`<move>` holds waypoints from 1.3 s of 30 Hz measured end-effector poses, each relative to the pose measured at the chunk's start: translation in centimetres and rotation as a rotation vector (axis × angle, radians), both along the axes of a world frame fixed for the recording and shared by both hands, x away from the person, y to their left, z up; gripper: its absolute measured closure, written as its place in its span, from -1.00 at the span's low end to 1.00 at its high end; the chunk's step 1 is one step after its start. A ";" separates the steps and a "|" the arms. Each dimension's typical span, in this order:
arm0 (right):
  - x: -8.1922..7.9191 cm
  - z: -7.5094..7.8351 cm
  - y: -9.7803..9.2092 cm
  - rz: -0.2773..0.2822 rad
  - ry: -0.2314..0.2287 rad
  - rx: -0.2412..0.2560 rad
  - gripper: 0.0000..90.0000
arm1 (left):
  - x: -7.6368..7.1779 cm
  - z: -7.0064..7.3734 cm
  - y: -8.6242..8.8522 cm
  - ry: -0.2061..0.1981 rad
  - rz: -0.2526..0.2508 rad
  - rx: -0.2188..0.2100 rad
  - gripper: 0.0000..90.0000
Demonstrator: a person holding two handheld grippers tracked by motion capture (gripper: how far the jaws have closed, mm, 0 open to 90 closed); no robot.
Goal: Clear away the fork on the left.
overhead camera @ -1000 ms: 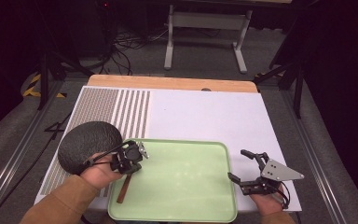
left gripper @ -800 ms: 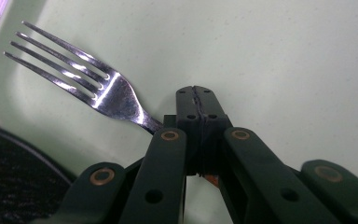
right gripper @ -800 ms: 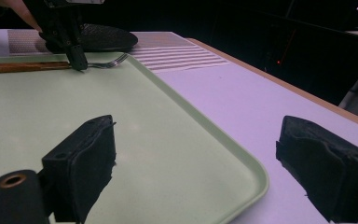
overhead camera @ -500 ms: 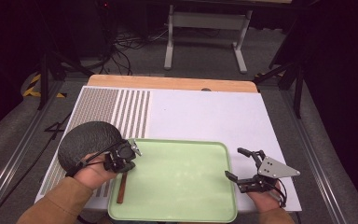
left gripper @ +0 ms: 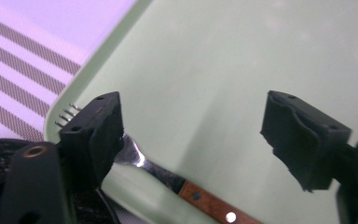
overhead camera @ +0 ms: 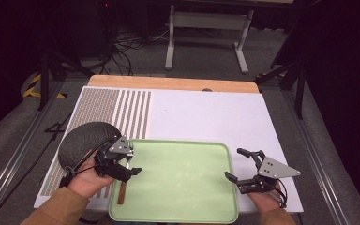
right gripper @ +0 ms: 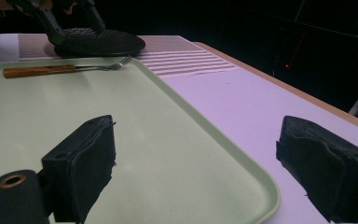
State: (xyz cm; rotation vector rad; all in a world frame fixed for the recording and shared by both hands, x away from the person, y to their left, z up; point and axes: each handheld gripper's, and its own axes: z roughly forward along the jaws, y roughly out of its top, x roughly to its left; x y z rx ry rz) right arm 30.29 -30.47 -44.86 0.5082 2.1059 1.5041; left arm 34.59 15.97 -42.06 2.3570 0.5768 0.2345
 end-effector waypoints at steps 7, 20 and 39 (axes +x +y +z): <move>-0.2 0.2 0.2 0.014 0.008 0.016 -0.75 | -0.7 -0.4 2.7 -0.044 0.036 -0.248 -0.91; -0.2 0.2 0.2 0.020 0.014 0.037 -0.76 | -2.3 -3.1 6.0 -0.169 0.061 -0.543 -0.99; -0.1 0.0 0.1 0.013 0.025 0.048 -0.78 | -3.0 -5.2 5.7 -0.202 0.075 -0.518 -1.00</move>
